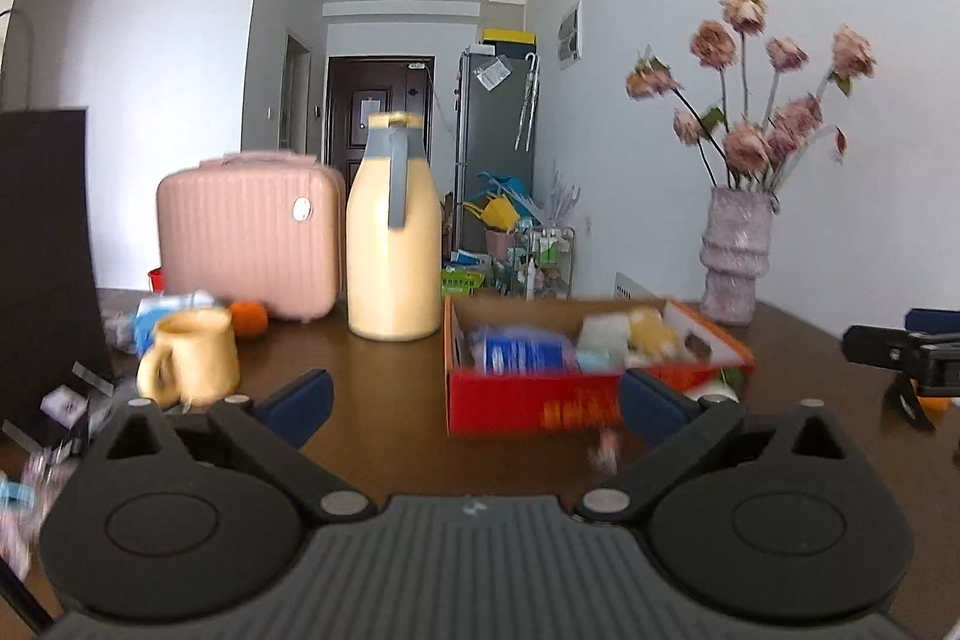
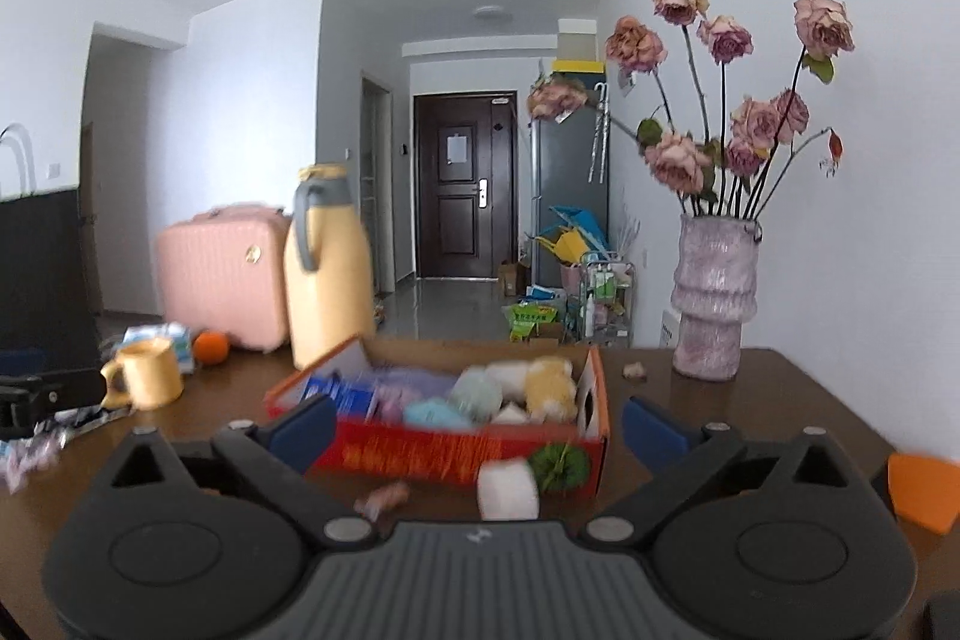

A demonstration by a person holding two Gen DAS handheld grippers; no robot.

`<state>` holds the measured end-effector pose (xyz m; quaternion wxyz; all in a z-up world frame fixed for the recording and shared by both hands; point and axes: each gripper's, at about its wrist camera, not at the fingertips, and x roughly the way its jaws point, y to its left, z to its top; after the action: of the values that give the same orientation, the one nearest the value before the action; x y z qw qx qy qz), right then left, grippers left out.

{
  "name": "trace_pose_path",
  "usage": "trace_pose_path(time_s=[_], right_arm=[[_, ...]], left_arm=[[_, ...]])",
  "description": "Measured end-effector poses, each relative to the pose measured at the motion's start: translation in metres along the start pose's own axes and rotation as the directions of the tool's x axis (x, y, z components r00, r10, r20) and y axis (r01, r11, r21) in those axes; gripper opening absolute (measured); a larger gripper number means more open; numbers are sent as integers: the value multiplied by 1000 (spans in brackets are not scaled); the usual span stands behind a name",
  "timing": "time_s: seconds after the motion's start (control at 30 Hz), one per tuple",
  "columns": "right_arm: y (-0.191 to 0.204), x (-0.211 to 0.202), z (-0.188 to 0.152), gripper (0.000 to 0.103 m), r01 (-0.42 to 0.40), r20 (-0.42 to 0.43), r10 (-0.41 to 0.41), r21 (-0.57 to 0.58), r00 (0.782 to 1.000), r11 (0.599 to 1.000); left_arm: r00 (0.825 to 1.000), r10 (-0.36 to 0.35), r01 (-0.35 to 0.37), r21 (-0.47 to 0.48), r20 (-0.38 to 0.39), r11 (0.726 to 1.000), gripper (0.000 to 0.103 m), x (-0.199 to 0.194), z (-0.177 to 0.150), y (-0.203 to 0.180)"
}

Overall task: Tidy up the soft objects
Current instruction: 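Withdraw both grippers toward the white foam cylinder and clear packet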

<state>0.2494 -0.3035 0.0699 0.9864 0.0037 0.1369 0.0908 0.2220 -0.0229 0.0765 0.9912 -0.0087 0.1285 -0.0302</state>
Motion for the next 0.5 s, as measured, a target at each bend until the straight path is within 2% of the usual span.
trace_pose_path(time_s=[0.13, 0.3, 0.4, 0.5], right_arm=[[16, -28, -44, 102, -27, -32, 27, -8, 999, 1000], [34, -55, -96, 102, -59, -98, 56, -27, 994, 998], [38, -62, -115, 102, -69, -149, 64, -28, 987, 997], [39, -66, -122, 102, -54, -162, 47, -37, 986, 998]], left_arm=[[999, 13, -13, 1, -30, 1000, 103, -36, -43, -5], [996, 9, -7, 16, -94, 1000, 103, -68, -80, -9], [991, -18, 22, 26, -130, 999, 103, -72, -90, -14], [988, -36, 40, 26, -150, 999, 103, -64, -93, -19]])
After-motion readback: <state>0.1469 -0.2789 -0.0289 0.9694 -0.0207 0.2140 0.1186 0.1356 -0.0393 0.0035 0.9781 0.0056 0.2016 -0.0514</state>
